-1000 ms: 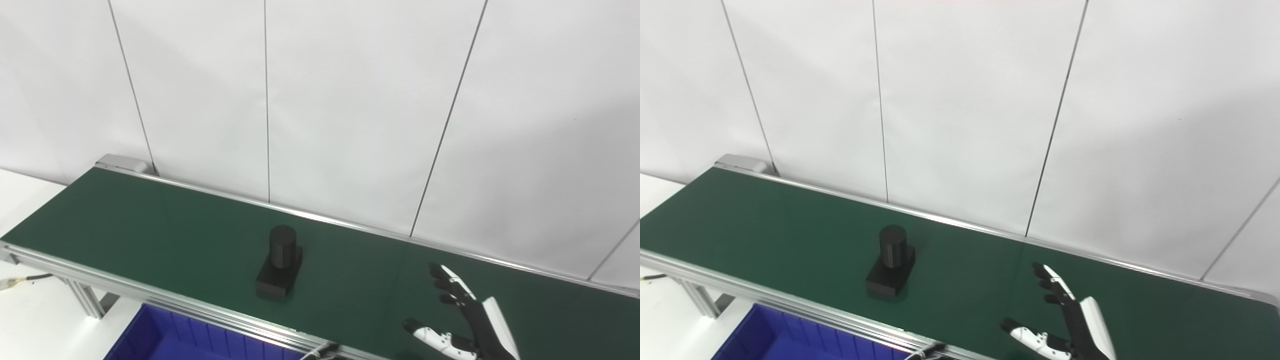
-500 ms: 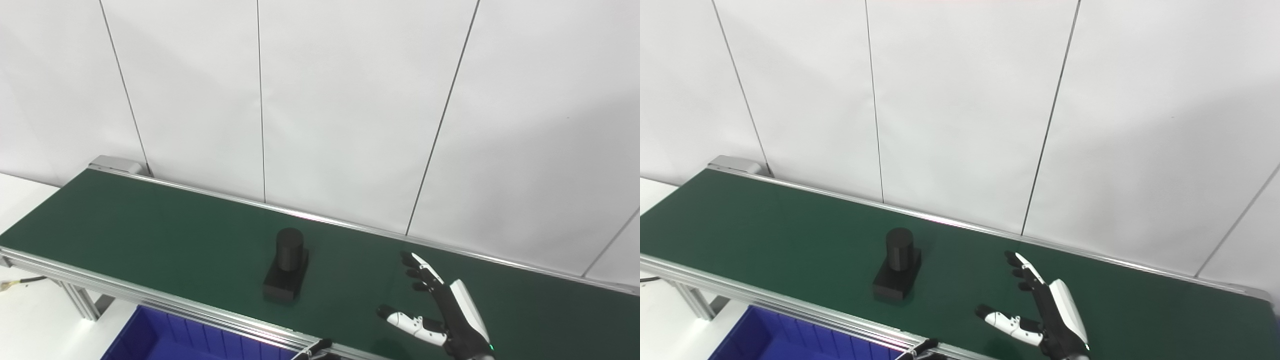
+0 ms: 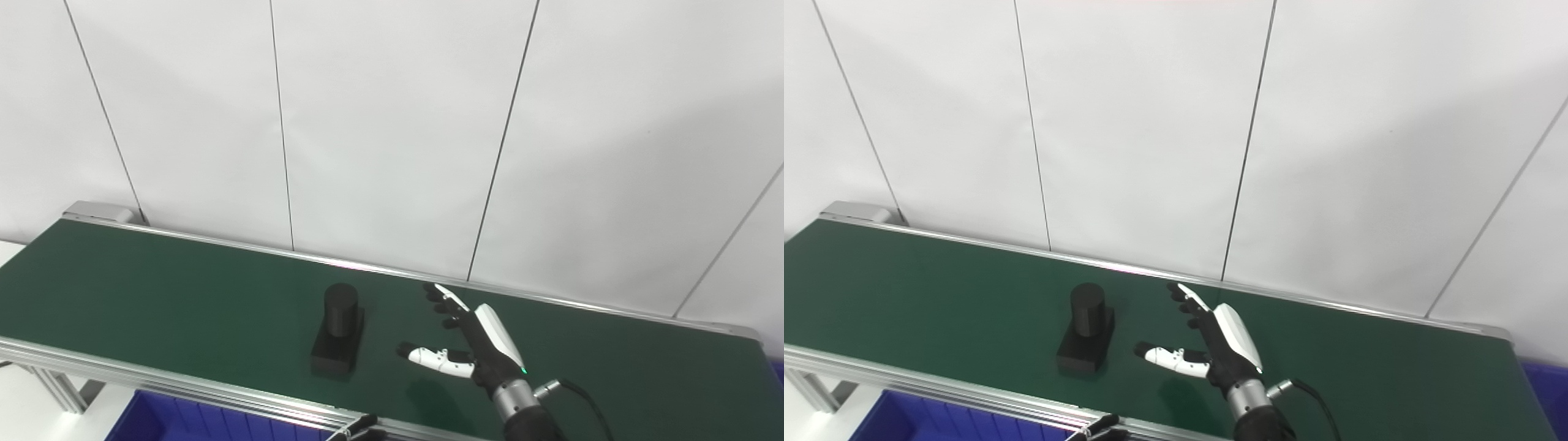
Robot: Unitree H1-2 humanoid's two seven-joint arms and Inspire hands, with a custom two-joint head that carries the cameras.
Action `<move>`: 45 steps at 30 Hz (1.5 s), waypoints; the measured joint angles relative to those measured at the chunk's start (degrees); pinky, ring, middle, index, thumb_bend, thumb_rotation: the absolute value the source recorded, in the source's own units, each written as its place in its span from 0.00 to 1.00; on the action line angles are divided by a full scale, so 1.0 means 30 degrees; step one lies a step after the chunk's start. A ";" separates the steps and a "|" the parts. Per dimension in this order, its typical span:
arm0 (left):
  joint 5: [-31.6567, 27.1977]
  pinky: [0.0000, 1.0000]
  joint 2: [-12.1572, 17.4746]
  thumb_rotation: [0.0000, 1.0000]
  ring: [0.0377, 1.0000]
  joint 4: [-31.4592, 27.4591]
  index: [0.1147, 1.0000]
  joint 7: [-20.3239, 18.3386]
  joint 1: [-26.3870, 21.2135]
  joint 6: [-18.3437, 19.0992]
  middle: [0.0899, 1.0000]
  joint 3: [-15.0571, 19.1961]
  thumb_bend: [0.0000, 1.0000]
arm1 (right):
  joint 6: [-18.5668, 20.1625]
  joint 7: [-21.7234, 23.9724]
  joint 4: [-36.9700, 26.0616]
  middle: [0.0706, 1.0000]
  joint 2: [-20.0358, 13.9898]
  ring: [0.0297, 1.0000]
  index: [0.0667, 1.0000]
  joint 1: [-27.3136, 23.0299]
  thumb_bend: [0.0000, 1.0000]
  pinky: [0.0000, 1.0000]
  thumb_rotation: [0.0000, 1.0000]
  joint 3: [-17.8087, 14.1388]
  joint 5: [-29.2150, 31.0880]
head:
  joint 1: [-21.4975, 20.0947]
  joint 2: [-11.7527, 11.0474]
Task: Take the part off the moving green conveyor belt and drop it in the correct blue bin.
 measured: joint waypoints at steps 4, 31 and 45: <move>-0.0311 0.84 0.0252 0.31 0.84 -0.0308 0.84 -0.0215 -0.0003 0.0219 0.83 0.0098 0.96 | -0.0007 -0.0443 0.1826 0.87 0.0394 0.84 0.90 -0.0820 0.66 0.74 0.48 0.0097 -0.0048 | -0.0526 0.0176; -0.0680 0.82 0.0791 0.30 0.81 -0.0540 0.79 -0.0862 -0.0016 0.0720 0.78 0.0302 0.97 | -0.2227 -0.4432 0.8499 0.77 0.1545 0.76 0.80 -0.2799 0.64 0.70 0.16 0.0026 0.0858 | -0.0881 0.0206; -0.0666 0.83 0.0691 0.29 0.82 -0.0799 0.79 -0.0754 0.0089 0.1108 0.78 0.0223 0.97 | -0.3268 -0.6511 0.9362 0.72 0.1805 0.69 0.74 -0.2850 0.66 0.63 0.06 -0.0011 0.0890 | -0.0647 0.0031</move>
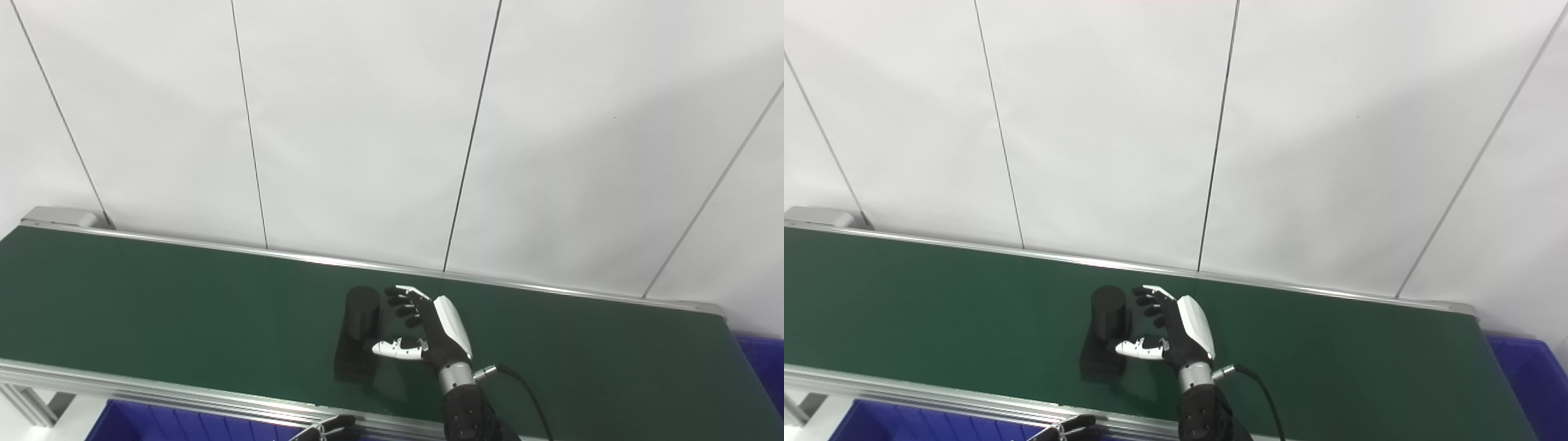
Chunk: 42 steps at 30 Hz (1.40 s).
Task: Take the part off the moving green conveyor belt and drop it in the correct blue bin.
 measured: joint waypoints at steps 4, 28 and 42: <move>0.0034 0.82 -0.0007 0.29 0.81 0.0000 0.79 0.0043 0.0005 0.0043 0.78 -0.0046 0.97 | -0.0133 -0.0044 0.0039 0.72 0.0019 0.70 0.74 -0.0022 0.65 0.63 0.07 0.0009 0.0003 | 0.0030 -0.0029; 0.0446 0.84 -0.0573 0.28 0.81 -0.0306 0.80 0.0163 0.0314 0.0050 0.77 -0.0303 0.98 | -0.0532 -0.1682 0.2619 0.47 0.0426 0.42 0.50 -0.1677 0.51 0.40 0.00 0.0314 -0.0182 | 0.0410 0.0058; 0.0369 0.84 -0.0628 0.30 0.81 -0.0728 0.79 0.0152 0.0523 0.0173 0.77 -0.0289 0.97 | -0.2162 -0.3140 0.3082 0.46 0.0709 0.39 0.47 -0.1547 0.50 0.37 0.00 0.0149 -0.0143 | 0.0147 0.0322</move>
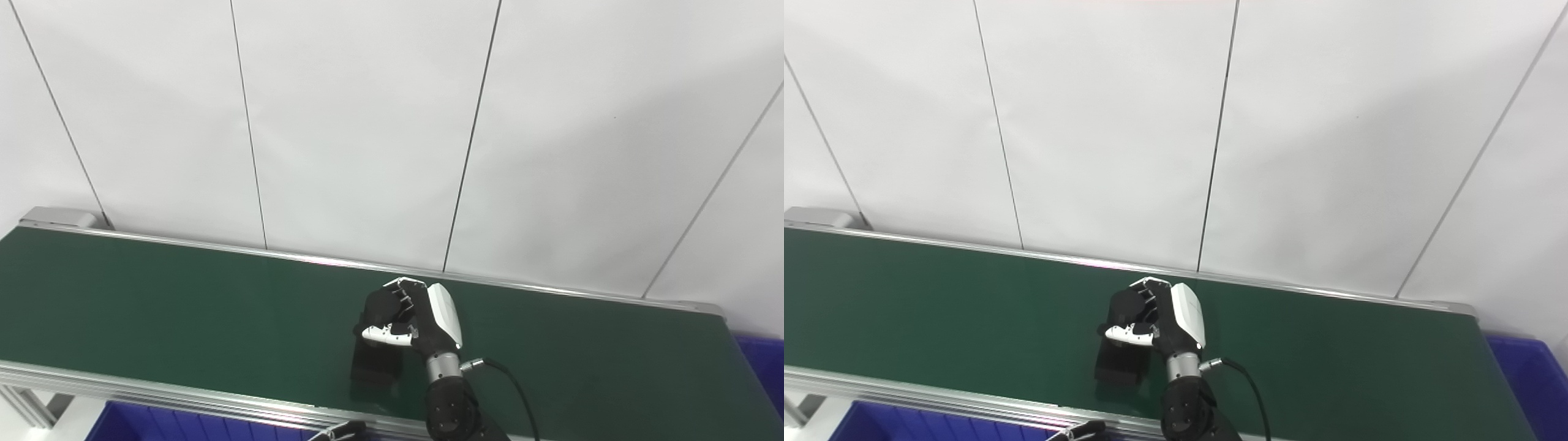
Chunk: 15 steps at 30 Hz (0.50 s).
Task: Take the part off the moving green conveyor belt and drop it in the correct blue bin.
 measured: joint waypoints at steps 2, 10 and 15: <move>0.0000 0.84 0.0005 0.30 0.81 0.0000 0.79 -0.0001 0.0001 0.0000 0.77 0.0015 0.97 | -0.0040 0.0000 0.0000 0.46 -0.0001 0.39 0.47 0.0039 0.50 0.38 0.00 -0.0049 0.0028 | 0.0000 0.0000; 0.0005 0.82 0.0040 0.29 0.80 -0.0032 0.79 0.0000 0.0001 0.0043 0.77 0.0022 0.95 | -0.0299 -0.0006 -0.0279 0.45 -0.0029 0.39 0.48 0.0197 0.50 0.37 0.00 -0.0107 0.0031 | -0.0059 0.0059; 0.0006 0.82 0.0075 0.29 0.80 -0.0020 0.79 -0.0001 -0.0014 0.0032 0.76 0.0057 0.95 | -0.0303 -0.0006 -0.0934 0.45 -0.0029 0.39 0.48 0.0391 0.50 0.35 0.00 -0.0228 0.0063 | -0.0059 0.0000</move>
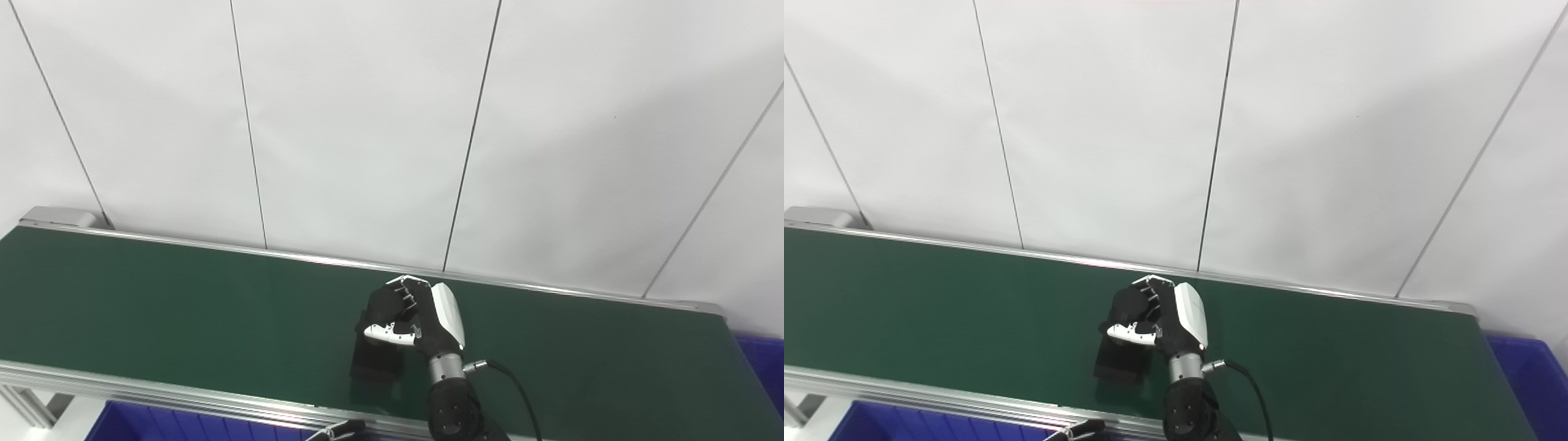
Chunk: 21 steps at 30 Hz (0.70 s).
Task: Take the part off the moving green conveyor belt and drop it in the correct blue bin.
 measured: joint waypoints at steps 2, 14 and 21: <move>0.0000 0.82 0.0000 0.29 0.80 0.0006 0.79 0.0000 0.0001 0.0001 0.76 0.0008 0.96 | -0.0003 0.0007 -0.0432 0.45 0.0006 0.39 0.48 0.0115 0.50 0.35 0.00 -0.0081 0.0065 | 0.0000 -0.0029; -0.0154 0.80 -0.0007 0.28 0.80 0.0427 0.79 -0.0117 -0.0143 -0.0055 0.77 0.0104 0.95 | 0.0593 0.0905 -0.8127 0.46 0.0016 0.41 0.47 0.1993 0.50 0.34 0.00 -0.0619 0.0190 | -0.0380 -0.0118; -0.0425 0.80 0.0044 0.28 0.81 0.0667 0.79 -0.0240 -0.0321 -0.0072 0.78 0.0168 0.96 | 0.2427 0.2312 -1.3538 0.48 -0.0129 0.42 0.47 0.3820 0.50 0.32 0.00 -0.1203 0.0243 | -0.0732 -0.0030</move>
